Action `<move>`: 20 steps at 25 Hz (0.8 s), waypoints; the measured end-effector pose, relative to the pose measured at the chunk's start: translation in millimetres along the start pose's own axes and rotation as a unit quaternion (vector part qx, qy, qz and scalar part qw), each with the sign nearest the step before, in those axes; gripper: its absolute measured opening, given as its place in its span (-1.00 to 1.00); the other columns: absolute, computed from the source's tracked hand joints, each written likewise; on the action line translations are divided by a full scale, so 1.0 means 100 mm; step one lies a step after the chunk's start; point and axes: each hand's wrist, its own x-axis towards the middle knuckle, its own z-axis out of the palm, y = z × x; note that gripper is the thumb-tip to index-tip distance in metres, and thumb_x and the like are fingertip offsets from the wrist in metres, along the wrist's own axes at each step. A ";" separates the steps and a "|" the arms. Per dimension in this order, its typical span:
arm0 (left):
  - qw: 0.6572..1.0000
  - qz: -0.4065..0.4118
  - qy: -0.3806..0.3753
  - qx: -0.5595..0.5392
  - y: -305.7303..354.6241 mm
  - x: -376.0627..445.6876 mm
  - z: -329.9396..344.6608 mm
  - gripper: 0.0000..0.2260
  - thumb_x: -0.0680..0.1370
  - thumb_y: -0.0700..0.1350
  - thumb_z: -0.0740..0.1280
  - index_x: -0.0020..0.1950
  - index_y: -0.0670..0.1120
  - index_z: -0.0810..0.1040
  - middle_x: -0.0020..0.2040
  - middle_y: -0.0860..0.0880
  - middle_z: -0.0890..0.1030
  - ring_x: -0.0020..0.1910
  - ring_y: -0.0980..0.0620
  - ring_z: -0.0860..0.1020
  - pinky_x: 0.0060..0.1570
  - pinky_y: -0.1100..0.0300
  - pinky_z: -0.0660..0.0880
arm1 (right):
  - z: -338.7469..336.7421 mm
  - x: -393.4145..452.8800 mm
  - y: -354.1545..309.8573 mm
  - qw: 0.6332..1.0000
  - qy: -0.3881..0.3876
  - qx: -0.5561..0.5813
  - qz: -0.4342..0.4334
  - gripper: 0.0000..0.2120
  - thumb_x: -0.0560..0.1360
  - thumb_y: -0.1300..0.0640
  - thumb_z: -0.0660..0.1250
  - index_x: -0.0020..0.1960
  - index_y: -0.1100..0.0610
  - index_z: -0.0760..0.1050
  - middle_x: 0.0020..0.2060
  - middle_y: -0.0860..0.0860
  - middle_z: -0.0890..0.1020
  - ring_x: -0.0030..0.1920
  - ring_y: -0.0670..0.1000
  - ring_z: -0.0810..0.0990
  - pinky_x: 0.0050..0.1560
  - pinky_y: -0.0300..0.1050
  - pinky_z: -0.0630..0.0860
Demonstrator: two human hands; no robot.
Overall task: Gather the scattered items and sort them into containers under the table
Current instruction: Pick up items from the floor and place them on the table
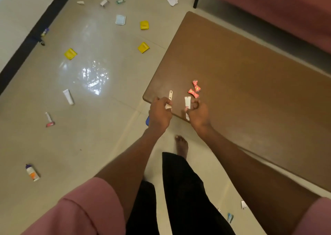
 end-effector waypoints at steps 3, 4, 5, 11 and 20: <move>0.999 -0.043 0.012 -0.007 -0.01 0.60 0.38 -0.80 0.51 -0.29 0.40 0.01 0.00 0.62 0.07 -0.05 0.57 -0.12 0.00 0.59 -0.15 0.19 0.52 | 0.17 0.81 -0.05 0.997 0.002 -0.063 -0.043 -0.72 0.36 0.28 0.36 -0.11 -0.09 0.47 -0.27 -0.11 0.60 -0.19 0.05 0.61 -0.14 0.03 0.54; 0.998 -0.053 0.014 -0.006 -0.03 0.73 0.47 -0.80 0.51 -0.30 0.39 -0.01 0.01 0.61 0.07 -0.04 0.56 -0.12 0.03 0.57 -0.20 0.27 0.47 | 0.21 1.02 -0.07 0.994 -0.007 -0.092 -0.057 -0.76 0.36 0.30 0.34 -0.14 -0.05 0.53 -0.23 -0.08 0.64 -0.15 0.06 0.62 -0.11 0.03 0.55; 0.998 -0.063 0.013 -0.010 -0.06 0.89 0.60 -0.78 0.51 -0.30 0.39 -0.03 0.03 0.59 0.07 -0.04 0.55 -0.13 0.05 0.55 -0.24 0.33 0.44 | 0.25 1.26 -0.09 0.991 -0.015 -0.118 -0.065 -0.78 0.38 0.31 0.36 -0.15 -0.02 0.57 -0.19 -0.05 0.67 -0.11 0.06 0.64 -0.08 0.03 0.56; 0.998 -0.066 -0.004 -0.002 -0.22 1.24 0.94 -0.75 0.54 -0.27 0.38 0.04 0.07 0.49 0.04 -0.02 0.53 -0.10 0.05 0.54 -0.13 0.17 0.52 | 0.49 2.00 -0.07 0.974 -0.041 -0.190 -0.120 -0.79 0.41 0.30 0.41 -0.11 -0.01 0.57 -0.04 0.03 0.61 -0.10 0.03 0.59 -0.01 0.03 0.57; 0.995 -0.081 0.065 0.006 -0.35 0.45 0.50 -0.73 0.62 -0.07 0.37 0.30 0.13 0.45 0.13 0.09 0.43 -0.06 0.08 0.53 -0.12 0.16 0.51 | 0.62 1.22 -0.16 0.928 0.031 -0.221 -0.297 -0.76 0.52 0.20 0.30 0.15 0.02 0.57 0.14 0.06 0.52 0.08 0.11 0.53 0.07 0.00 0.47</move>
